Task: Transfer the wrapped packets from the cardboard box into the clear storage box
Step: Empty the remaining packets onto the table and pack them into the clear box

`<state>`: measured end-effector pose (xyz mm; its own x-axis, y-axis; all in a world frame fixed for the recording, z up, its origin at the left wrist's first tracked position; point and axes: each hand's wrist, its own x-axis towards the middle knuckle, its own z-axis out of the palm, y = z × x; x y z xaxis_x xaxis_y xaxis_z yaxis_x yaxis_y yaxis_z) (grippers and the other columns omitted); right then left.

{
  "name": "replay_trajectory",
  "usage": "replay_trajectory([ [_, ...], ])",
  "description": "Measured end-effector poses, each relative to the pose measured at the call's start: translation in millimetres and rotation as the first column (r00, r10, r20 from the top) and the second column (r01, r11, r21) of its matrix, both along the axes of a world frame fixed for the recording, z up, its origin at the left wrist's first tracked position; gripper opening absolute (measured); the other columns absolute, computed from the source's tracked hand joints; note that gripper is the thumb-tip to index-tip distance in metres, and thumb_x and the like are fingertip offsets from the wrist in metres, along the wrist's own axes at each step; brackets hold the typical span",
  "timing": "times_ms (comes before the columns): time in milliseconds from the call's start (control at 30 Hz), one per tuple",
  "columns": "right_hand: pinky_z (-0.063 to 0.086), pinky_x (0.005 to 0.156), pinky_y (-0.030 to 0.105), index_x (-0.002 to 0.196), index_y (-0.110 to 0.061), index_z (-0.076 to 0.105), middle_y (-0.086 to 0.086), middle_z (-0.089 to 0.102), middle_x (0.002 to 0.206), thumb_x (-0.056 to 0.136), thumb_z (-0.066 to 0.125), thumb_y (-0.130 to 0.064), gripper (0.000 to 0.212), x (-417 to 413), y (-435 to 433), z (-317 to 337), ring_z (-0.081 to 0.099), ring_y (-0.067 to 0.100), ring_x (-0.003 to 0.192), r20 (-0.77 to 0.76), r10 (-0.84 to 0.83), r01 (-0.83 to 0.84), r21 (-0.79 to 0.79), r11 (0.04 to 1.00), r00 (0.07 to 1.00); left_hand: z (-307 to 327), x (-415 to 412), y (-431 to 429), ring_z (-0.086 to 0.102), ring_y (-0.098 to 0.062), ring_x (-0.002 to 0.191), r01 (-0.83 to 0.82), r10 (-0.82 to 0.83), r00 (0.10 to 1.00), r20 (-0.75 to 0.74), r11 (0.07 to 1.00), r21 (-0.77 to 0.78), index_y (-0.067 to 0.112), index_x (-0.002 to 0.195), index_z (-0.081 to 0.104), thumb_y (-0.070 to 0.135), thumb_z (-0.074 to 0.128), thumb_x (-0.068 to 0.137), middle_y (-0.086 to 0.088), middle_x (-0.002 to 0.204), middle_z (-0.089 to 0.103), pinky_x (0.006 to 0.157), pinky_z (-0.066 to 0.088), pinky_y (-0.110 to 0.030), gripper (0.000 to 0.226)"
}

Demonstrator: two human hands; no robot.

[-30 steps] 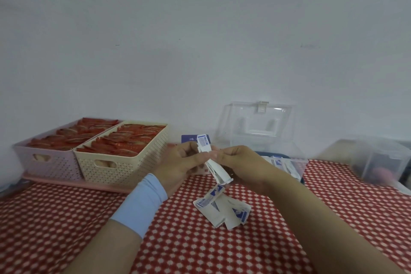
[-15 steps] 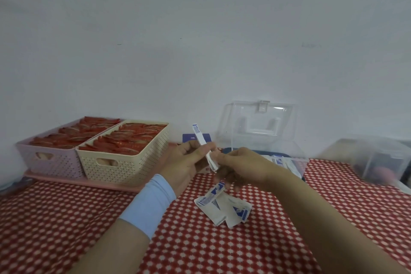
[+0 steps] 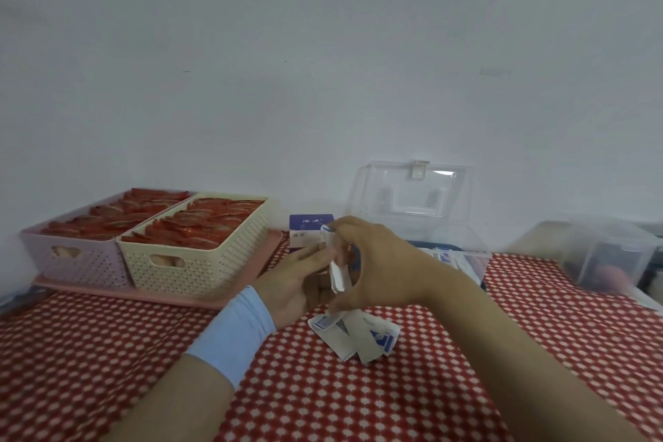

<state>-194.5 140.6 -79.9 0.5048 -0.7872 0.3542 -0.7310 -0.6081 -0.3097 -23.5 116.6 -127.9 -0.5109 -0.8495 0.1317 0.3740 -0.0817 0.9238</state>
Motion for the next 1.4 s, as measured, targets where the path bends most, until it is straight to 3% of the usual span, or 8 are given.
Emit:
replay_trajectory([
  [433, 0.059, 0.081, 0.033, 0.083, -0.025, 0.057, -0.014, 0.061, 0.105, 0.06, 0.092, -0.04, 0.044, -1, 4, 2, 0.062, 0.006, 0.094, 0.178, 0.017, -0.05, 0.182, 0.982, 0.984, 1, 1, 5, 0.07, -0.018, 0.087, 0.029, -0.03, 0.998, -0.063, 1.0, -0.012, 0.026, 0.098, 0.08, 0.021, 0.066, 0.087, -0.005, 0.1, 0.072, 0.074, 0.054, -0.037, 0.019],
  [533, 0.057, 0.094, 0.04, 0.103, -0.023, 0.058, -0.005, 0.068, 0.109, 0.085, 0.076, -0.032, 0.027, -4, 4, 7, 0.068, 0.012, 0.1, 0.459, -0.026, -0.143, 0.33, 0.933, 0.888, 0, 3, 2, 0.071, -0.02, 0.079, 0.094, -0.093, 0.991, -0.093, 0.995, 0.008, 0.022, 0.101, 0.079, 0.028, 0.092, 0.063, -0.009, 0.092, 0.072, 0.071, 0.059, -0.038, 0.041],
  [667, 0.055, 0.086, 0.024, 0.134, -0.023, 0.052, -0.006, 0.072, 0.1, 0.098, 0.062, -0.023, 0.037, -6, 5, 13, 0.07, 0.007, 0.09, 0.461, -0.16, -0.063, 0.432, 0.9, 0.873, 0, 4, 4, 0.07, -0.027, 0.076, 0.165, -0.161, 0.974, -0.157, 0.986, 0.011, 0.02, 0.103, 0.078, 0.023, 0.097, 0.054, -0.011, 0.091, 0.069, 0.066, 0.061, -0.041, 0.052],
  [767, 0.053, 0.082, 0.024, 0.11, -0.019, 0.073, -0.007, 0.076, 0.091, 0.096, 0.065, -0.023, 0.017, -9, 3, 12, 0.071, 0.006, 0.084, 0.432, -0.157, -0.083, 0.487, 0.869, 0.888, 1, 5, 6, 0.069, -0.027, 0.072, 0.185, -0.173, 0.975, -0.141, 0.979, 0.081, 0.01, 0.109, 0.072, 0.02, 0.098, 0.051, -0.014, 0.089, 0.068, 0.059, 0.059, -0.038, 0.064],
  [900, 0.057, 0.092, 0.035, 0.098, -0.015, 0.075, -0.004, 0.076, 0.092, 0.092, 0.07, -0.024, 0.012, -14, -3, 10, 0.071, 0.022, 0.094, 0.453, -0.207, -0.05, 0.492, 0.869, 0.867, 7, 3, 12, 0.072, -0.03, 0.075, 0.121, -0.117, 0.992, -0.045, 0.988, 0.098, 0.009, 0.11, 0.069, 0.017, 0.082, 0.075, -0.016, 0.091, 0.072, 0.061, 0.062, -0.041, 0.039],
  [1067, 0.051, 0.062, 0.011, 0.096, -0.013, 0.075, -0.002, 0.077, 0.09, 0.092, 0.071, -0.017, 0.008, -19, -8, 10, 0.072, 0.006, 0.075, 0.445, -0.282, 0.064, 0.443, 0.894, 0.85, 15, -2, 6, 0.07, -0.03, 0.094, -0.128, 0.155, 0.907, 0.391, 0.987, -0.095, 0.013, 0.093, 0.073, 0.009, 0.062, 0.094, -0.012, 0.095, 0.076, 0.098, 0.05, -0.059, 0.012],
  [1200, 0.052, 0.057, 0.012, 0.093, -0.016, 0.076, 0.001, 0.077, 0.085, 0.09, 0.073, -0.016, 0.004, -22, -10, 12, 0.069, 0.006, 0.067, 0.48, -0.31, 0.101, 0.413, 0.905, 0.821, 21, -8, -2, 0.073, -0.015, 0.089, -0.182, 0.417, 0.711, 0.566, 0.887, -0.425, 0.019, 0.085, 0.072, 0.018, 0.07, 0.089, 0.002, 0.091, 0.077, 0.087, 0.059, -0.037, 0.005],
  [1400, 0.061, 0.076, 0.031, 0.096, -0.008, 0.075, 0.007, 0.078, 0.086, 0.092, 0.07, -0.014, 0.008, -46, -12, 34, 0.074, 0.016, 0.079, 0.488, -0.351, 0.069, 0.505, 0.86, 0.8, 42, -26, -12, 0.068, -0.014, 0.067, -0.162, 0.466, 0.696, 0.547, 0.843, -0.513, 0.014, 0.087, 0.071, 0.014, 0.071, 0.087, -0.001, 0.078, 0.076, 0.061, 0.058, -0.025, 0.001],
])
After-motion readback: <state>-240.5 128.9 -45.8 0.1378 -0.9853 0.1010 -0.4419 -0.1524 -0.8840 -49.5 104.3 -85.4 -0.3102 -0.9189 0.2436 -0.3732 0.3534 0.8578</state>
